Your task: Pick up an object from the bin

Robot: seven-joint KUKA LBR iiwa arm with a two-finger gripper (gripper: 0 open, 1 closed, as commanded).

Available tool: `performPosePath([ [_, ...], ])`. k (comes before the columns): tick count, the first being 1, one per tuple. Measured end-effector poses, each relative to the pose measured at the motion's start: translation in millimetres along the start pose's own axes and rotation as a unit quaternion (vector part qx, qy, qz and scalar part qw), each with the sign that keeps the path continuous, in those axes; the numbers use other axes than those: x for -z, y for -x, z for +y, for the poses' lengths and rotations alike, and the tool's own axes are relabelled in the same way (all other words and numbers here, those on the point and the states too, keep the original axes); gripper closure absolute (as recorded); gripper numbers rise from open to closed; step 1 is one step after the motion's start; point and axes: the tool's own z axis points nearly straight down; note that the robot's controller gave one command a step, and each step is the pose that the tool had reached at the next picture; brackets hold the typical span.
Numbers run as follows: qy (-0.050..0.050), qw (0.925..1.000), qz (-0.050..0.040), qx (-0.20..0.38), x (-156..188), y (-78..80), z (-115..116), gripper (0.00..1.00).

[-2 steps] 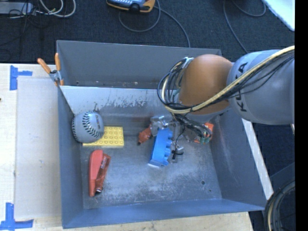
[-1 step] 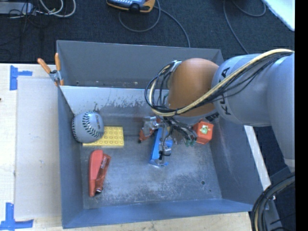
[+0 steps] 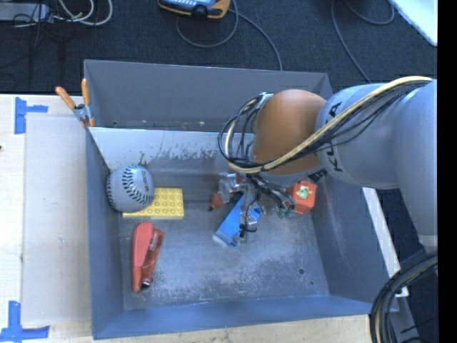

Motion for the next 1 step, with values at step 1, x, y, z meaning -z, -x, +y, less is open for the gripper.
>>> performPosePath([
  [1, 0.002, 0.9914, -0.0033, 0.131, -0.1, -15.5, -9.2, 0.0],
])
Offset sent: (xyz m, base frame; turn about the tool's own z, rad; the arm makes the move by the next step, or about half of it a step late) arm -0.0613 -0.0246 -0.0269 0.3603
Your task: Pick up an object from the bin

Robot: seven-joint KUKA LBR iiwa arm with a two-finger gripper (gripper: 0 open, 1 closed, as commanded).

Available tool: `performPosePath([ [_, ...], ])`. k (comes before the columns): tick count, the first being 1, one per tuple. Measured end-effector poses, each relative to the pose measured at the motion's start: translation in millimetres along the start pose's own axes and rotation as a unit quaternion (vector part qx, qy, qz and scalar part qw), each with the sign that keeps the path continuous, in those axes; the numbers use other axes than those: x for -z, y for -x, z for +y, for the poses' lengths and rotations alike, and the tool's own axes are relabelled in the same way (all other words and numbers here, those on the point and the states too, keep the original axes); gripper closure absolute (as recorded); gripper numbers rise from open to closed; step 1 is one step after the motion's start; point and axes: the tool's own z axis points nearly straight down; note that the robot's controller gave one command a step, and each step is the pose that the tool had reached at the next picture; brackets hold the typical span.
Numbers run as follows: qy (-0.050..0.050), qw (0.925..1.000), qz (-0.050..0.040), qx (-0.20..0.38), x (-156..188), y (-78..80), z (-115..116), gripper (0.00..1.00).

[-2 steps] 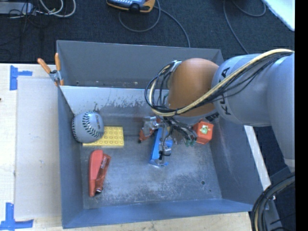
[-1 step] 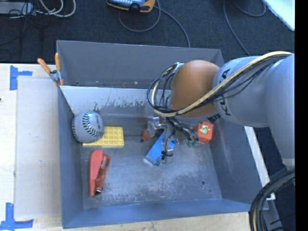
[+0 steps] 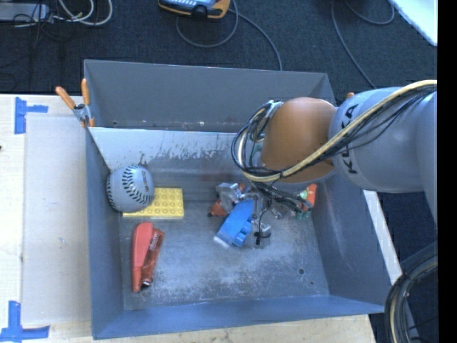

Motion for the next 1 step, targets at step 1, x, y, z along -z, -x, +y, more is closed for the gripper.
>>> performPosePath([
  [1, 0.0, 1.0, 0.0039, 0.001, -8.2, -16.9, -1.3, 0.0],
])
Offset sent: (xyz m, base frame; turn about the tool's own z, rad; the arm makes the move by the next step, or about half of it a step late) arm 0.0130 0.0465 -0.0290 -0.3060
